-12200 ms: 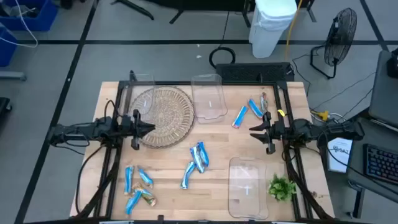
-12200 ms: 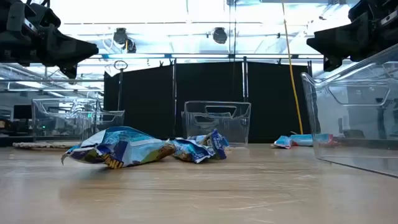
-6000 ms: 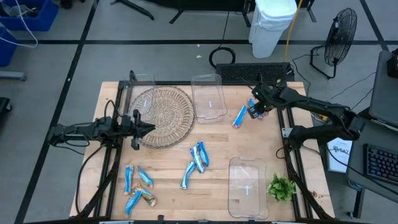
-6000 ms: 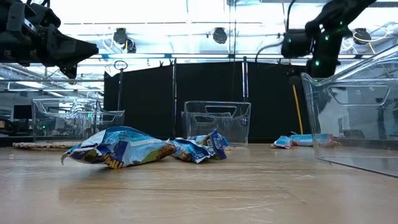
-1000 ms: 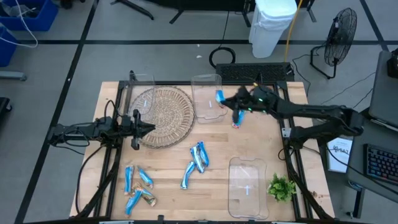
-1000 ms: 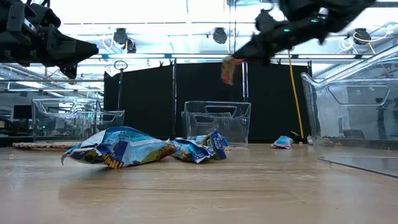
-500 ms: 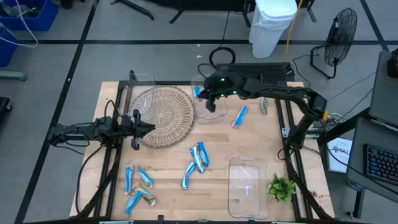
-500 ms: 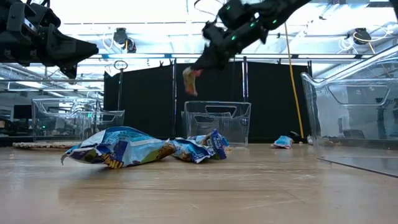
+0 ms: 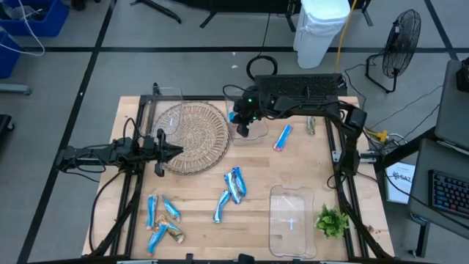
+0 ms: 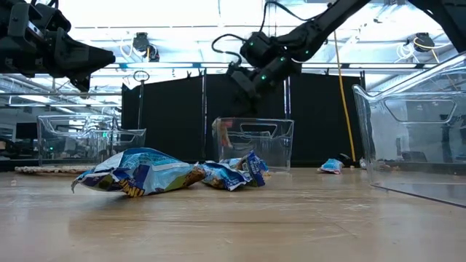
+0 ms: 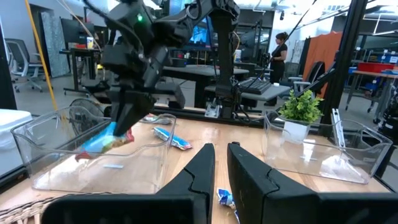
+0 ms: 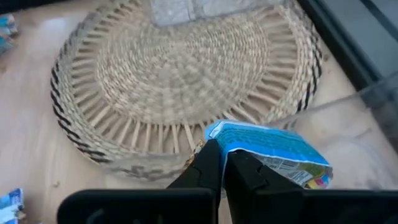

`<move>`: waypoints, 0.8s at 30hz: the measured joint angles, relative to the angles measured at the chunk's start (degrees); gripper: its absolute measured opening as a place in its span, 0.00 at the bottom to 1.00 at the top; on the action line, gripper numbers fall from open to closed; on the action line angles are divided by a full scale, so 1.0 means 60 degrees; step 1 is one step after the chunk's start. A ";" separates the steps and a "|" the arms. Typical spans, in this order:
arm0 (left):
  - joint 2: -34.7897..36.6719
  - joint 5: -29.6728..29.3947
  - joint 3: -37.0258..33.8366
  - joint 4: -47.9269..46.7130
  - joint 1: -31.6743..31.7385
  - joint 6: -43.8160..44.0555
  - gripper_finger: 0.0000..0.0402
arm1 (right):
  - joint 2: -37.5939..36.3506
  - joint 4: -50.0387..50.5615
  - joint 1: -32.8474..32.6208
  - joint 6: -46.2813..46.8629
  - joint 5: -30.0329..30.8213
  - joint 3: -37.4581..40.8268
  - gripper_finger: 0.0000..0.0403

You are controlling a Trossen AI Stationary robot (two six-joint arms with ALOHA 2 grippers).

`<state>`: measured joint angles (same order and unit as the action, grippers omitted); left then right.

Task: Pick and place Granola Bars by type
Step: Put the red granola bar into the top right transparent bin

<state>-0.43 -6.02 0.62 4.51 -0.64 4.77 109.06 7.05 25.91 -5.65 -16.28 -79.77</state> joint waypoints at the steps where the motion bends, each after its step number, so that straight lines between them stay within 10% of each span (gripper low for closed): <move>1: 0.0000 -0.0002 0.0000 0.0000 -0.0002 -0.0002 0.12 | 0.0041 0.0058 0.0000 0.0000 0.0025 0.0000 0.00; 24: 0.0000 -0.0003 0.0000 0.0000 -0.0003 -0.0002 0.12 | 0.0048 0.0449 0.0000 0.0045 0.1214 0.0000 0.02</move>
<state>-0.43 -6.04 0.62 4.51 -0.66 4.75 109.35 9.74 25.91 -5.38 -8.99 -79.77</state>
